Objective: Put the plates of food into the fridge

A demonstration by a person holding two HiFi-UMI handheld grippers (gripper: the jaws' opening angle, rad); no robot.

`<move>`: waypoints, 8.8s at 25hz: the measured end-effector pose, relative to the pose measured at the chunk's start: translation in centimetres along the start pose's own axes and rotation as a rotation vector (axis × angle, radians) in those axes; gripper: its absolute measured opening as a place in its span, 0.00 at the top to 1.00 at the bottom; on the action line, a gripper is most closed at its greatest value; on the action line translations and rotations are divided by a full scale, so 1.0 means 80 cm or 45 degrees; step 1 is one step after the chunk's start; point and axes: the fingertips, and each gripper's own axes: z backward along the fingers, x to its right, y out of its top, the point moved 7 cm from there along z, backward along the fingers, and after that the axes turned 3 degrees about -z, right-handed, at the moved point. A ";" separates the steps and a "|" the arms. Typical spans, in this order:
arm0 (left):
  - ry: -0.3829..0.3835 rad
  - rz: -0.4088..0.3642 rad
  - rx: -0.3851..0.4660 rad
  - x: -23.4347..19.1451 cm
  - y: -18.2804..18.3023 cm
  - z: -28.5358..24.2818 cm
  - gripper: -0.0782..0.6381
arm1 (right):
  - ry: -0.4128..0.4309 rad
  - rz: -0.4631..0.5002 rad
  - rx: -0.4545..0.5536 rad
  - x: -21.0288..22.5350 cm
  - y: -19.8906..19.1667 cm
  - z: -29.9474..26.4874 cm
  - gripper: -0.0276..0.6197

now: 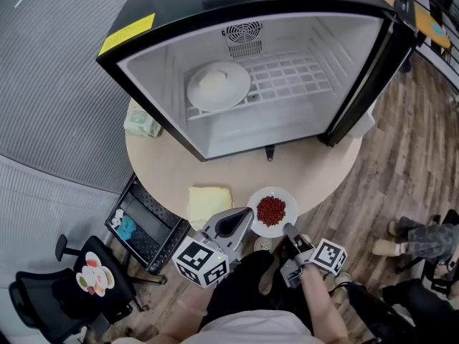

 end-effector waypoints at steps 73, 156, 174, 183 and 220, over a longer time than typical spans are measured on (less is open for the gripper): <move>0.220 -0.010 0.241 -0.040 0.057 0.054 0.88 | 0.210 0.091 0.312 -0.329 0.272 -0.160 0.92; 0.225 -0.110 0.246 -0.004 0.045 0.052 0.88 | -0.086 1.207 -0.077 -0.136 -0.034 -0.004 0.95; 0.726 0.129 0.265 -0.069 -0.049 0.209 0.88 | -0.008 0.244 -0.606 -0.085 -0.155 -0.103 0.73; 0.784 0.215 0.260 -0.058 -0.085 0.236 0.88 | -0.031 -0.020 -0.536 -0.052 -0.201 -0.145 0.73; 0.561 0.136 0.217 -0.051 -0.059 0.162 0.88 | 0.252 0.056 -0.429 -0.097 -0.110 -0.125 0.93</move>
